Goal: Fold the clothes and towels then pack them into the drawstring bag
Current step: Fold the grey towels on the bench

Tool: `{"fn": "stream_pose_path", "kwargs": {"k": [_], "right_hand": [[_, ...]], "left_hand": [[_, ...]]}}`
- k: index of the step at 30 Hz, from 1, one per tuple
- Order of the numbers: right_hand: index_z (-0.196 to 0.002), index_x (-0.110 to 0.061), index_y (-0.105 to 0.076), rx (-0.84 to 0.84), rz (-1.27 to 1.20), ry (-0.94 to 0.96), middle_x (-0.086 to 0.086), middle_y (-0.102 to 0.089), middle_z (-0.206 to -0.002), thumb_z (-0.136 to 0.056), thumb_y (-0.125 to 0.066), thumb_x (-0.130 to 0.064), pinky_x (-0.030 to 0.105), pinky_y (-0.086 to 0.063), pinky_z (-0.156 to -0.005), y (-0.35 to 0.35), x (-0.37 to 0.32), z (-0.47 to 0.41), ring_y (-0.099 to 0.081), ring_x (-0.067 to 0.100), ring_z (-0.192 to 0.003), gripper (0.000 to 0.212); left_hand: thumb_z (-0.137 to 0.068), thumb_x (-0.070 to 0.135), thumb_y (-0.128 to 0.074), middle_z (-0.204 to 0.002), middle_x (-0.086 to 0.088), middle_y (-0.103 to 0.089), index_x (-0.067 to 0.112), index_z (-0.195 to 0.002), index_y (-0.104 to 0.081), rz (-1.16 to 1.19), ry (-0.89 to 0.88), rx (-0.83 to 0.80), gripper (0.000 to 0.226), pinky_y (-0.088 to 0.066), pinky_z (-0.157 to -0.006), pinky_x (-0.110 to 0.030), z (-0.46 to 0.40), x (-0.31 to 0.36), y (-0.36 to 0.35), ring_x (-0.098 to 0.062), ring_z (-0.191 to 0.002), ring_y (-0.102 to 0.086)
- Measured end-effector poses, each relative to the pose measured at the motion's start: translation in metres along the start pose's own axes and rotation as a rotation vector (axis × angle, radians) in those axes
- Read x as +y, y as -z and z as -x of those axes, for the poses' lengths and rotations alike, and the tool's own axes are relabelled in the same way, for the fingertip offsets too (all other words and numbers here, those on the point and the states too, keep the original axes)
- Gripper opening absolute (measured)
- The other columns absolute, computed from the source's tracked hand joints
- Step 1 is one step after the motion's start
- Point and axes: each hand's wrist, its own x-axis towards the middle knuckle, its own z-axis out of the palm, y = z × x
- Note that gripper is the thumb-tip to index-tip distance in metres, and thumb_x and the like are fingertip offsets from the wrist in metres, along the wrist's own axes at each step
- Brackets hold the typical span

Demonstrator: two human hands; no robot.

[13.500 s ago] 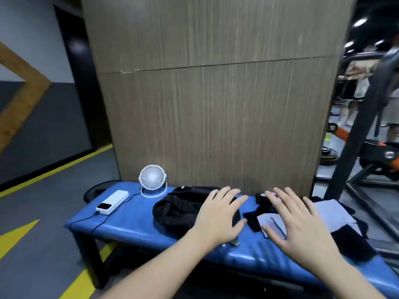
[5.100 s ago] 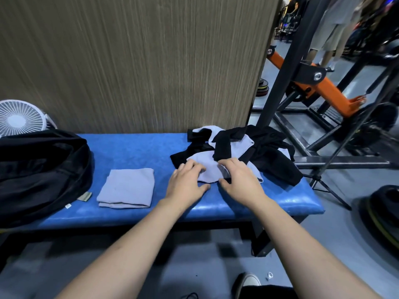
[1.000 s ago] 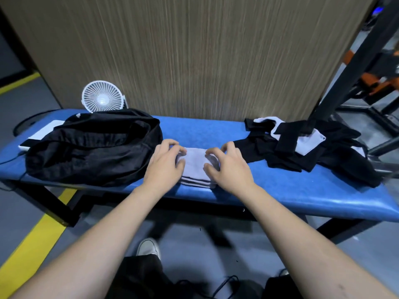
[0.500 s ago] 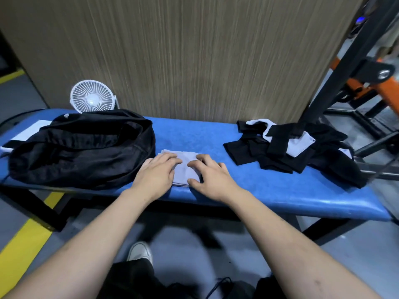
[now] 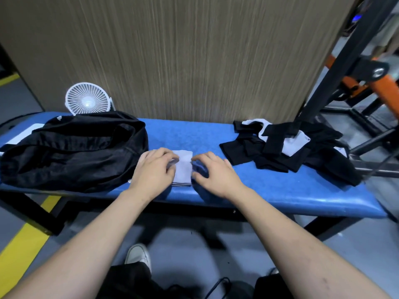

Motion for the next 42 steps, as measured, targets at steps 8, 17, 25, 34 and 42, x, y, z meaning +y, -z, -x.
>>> {"fn": "stream_pose_path", "kwargs": {"k": [8,17,25,34,42], "right_hand": [[-0.105,-0.031,-0.064,0.241,-0.083,-0.316,-0.015,-0.067,-0.091,-0.09,-0.057,-0.03,0.03,-0.046,-0.075,0.066,0.068,0.036,-0.06,0.011,-0.088,0.017],[-0.105,-0.03,-0.063,0.495,-0.11,-0.586,-0.008,-0.064,-0.095,-0.087,-0.056,-0.029,0.034,-0.048,-0.073,0.114,0.148,0.073,-0.061,0.019,-0.087,0.019],[-0.119,-0.025,-0.066,0.446,-0.266,-0.508,0.001,-0.061,-0.105,-0.087,-0.06,-0.014,0.033,-0.049,-0.086,0.115,0.185,0.077,-0.058,0.019,-0.093,0.035],[-0.136,-0.025,-0.058,0.263,-0.663,-0.657,0.01,-0.061,-0.122,-0.079,-0.059,-0.025,0.034,-0.052,-0.094,0.107,0.185,0.051,-0.063,0.019,-0.105,0.057],[-0.111,-0.017,-0.074,0.59,-0.787,-0.559,0.01,-0.072,-0.1,-0.085,-0.069,-0.008,0.025,-0.052,-0.077,0.123,0.165,0.07,-0.062,0.009,-0.083,0.028]], "left_hand": [[-0.088,0.037,-0.047,-0.105,0.011,-0.064,0.029,-0.108,-0.068,0.083,-0.066,0.057,0.031,-0.029,-0.095,-0.029,-0.021,0.06,-0.018,-0.02,-0.098,-0.058],[-0.088,0.038,-0.05,-0.108,0.013,-0.061,0.031,-0.112,-0.066,0.225,-0.202,0.054,0.03,-0.031,-0.096,-0.028,-0.051,0.177,-0.065,-0.015,-0.1,-0.055],[-0.09,0.029,-0.054,-0.113,0.009,-0.056,0.022,-0.114,-0.063,0.333,-0.297,-0.048,0.026,-0.041,-0.094,-0.036,-0.072,0.246,-0.118,-0.018,-0.103,-0.051],[-0.091,0.021,-0.05,-0.099,0.0,-0.053,0.017,-0.098,-0.058,0.177,-0.245,0.03,0.011,-0.04,-0.08,-0.037,-0.077,0.256,-0.141,-0.024,-0.089,-0.049],[-0.086,0.016,-0.062,-0.135,-0.001,-0.041,0.014,-0.127,-0.045,0.357,-0.18,0.035,0.044,-0.048,-0.094,-0.04,-0.072,0.249,-0.127,-0.025,-0.116,-0.051]]}}
